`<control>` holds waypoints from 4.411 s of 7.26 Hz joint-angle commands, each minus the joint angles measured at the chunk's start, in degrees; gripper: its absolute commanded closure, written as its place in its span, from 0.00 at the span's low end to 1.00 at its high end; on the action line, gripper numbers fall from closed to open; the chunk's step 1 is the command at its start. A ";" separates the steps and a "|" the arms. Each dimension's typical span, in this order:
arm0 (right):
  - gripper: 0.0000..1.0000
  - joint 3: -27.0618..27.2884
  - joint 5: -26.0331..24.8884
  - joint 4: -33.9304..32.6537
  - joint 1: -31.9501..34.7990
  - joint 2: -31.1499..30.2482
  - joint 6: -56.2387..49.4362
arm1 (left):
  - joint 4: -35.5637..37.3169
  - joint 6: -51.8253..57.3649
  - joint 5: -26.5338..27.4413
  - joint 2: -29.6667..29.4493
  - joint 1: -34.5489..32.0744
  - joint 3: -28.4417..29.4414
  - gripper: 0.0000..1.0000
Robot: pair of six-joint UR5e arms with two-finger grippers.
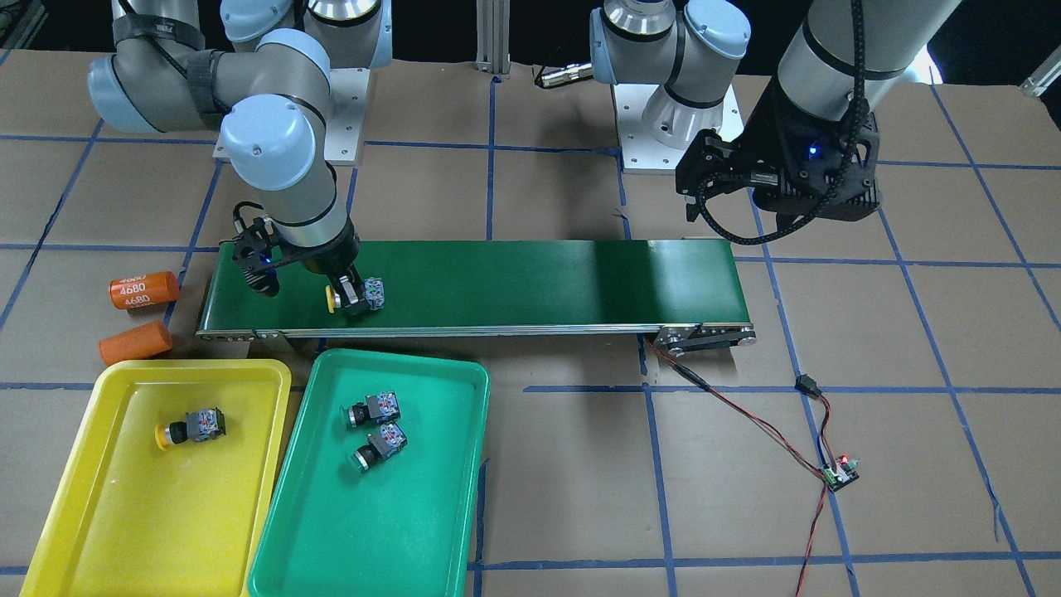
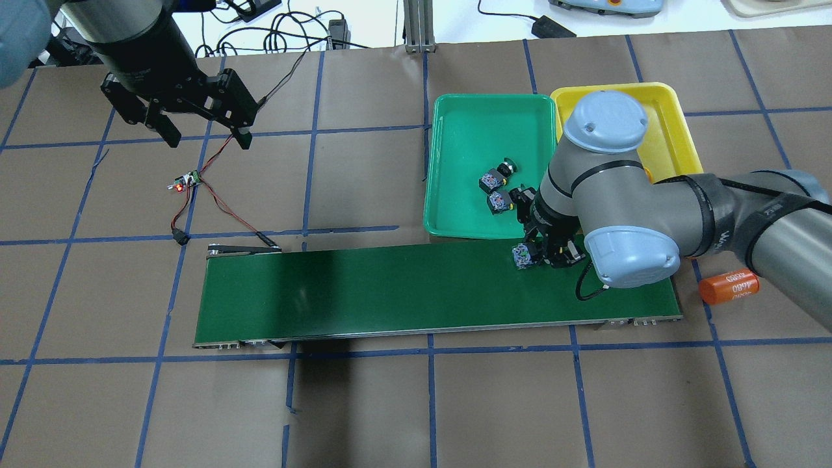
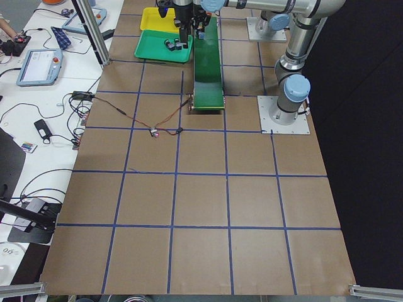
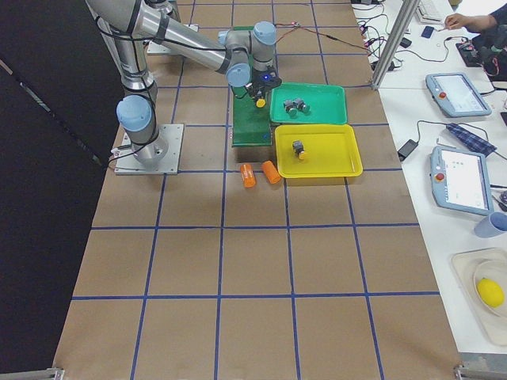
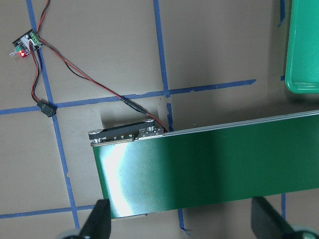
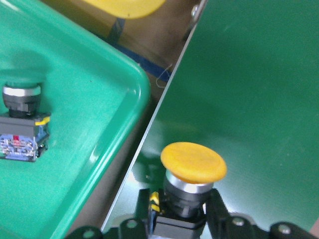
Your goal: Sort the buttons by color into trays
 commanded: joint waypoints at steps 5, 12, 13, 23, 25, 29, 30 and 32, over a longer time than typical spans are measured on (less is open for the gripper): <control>1.00 -20.31 -1.60 -2.15 -13.15 16.47 -21.44 | 0.00 -0.08 0.00 0.05 0.00 -0.10 0.00; 0.00 -22.30 -3.00 23.60 -13.08 -0.90 -33.02 | 0.00 -0.08 0.00 0.14 0.09 -0.10 0.00; 0.00 -22.21 -3.88 28.54 -12.99 -6.00 -34.89 | 0.00 0.01 0.00 0.06 0.09 -0.10 0.00; 0.00 -18.32 -3.01 35.45 -3.23 -18.11 -70.15 | 0.00 -0.08 0.00 0.05 0.26 -0.10 0.00; 0.00 -21.06 -3.18 36.67 -4.02 -14.95 -70.15 | 0.00 -0.08 0.00 0.05 0.26 -0.10 0.00; 0.00 -20.54 -1.61 38.60 -4.11 -14.49 -70.15 | 0.00 -0.08 0.00 0.05 0.26 -0.10 0.00; 0.00 -20.36 0.49 38.70 -4.11 -14.49 -70.06 | 0.00 0.01 0.00 0.05 0.26 -0.10 0.00; 0.00 -20.10 0.34 38.62 -4.11 -14.41 -70.06 | 0.00 -0.08 0.00 0.05 0.26 -0.10 0.00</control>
